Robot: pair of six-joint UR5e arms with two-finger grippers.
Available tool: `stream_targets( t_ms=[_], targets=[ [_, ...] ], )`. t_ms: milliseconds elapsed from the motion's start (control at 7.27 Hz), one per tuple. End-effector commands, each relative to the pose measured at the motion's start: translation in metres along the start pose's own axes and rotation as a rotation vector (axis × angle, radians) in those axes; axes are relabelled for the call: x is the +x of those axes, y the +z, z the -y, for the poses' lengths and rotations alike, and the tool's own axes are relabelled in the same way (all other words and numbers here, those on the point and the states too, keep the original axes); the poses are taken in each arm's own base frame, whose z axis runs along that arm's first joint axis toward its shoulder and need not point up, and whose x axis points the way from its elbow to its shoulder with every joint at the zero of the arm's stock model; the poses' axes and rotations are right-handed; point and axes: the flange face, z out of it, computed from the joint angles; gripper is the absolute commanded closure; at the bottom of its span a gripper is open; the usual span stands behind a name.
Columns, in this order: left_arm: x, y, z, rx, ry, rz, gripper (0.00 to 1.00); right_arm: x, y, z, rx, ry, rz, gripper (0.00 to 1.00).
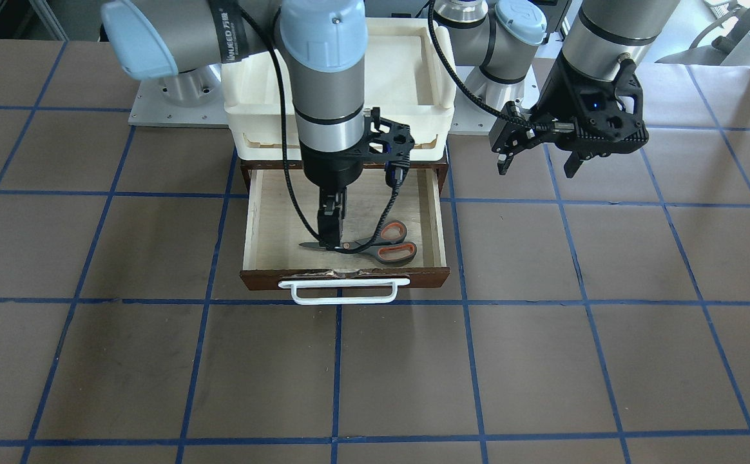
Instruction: Put scissors in drawer and close it
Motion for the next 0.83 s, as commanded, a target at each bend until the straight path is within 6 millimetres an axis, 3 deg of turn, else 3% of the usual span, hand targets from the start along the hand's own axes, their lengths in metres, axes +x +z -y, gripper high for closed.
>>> stream_targets(
  t_ms=[0, 275, 413, 688],
  targets=[
    [-0.001, 0.002, 0.001, -0.005, 0.005, 0.006, 0.0, 0.024, -0.05, -0.079, -0.016, 0.149, -0.019, 0.0],
    [-0.003, 0.007, 0.005, -0.016, 0.001, -0.002, 0.0, 0.03, -0.087, -0.156, -0.035, 0.407, -0.01, 0.0],
    [-0.007, 0.007, 0.01, -0.015, -0.005, 0.006, 0.0, 0.028, -0.097, -0.182, -0.042, 0.536, 0.012, 0.0],
    [-0.015, 0.017, 0.026, -0.016, -0.019, 0.004, 0.0, 0.014, -0.12, -0.191, -0.049, 0.813, -0.017, 0.0]
  ],
)
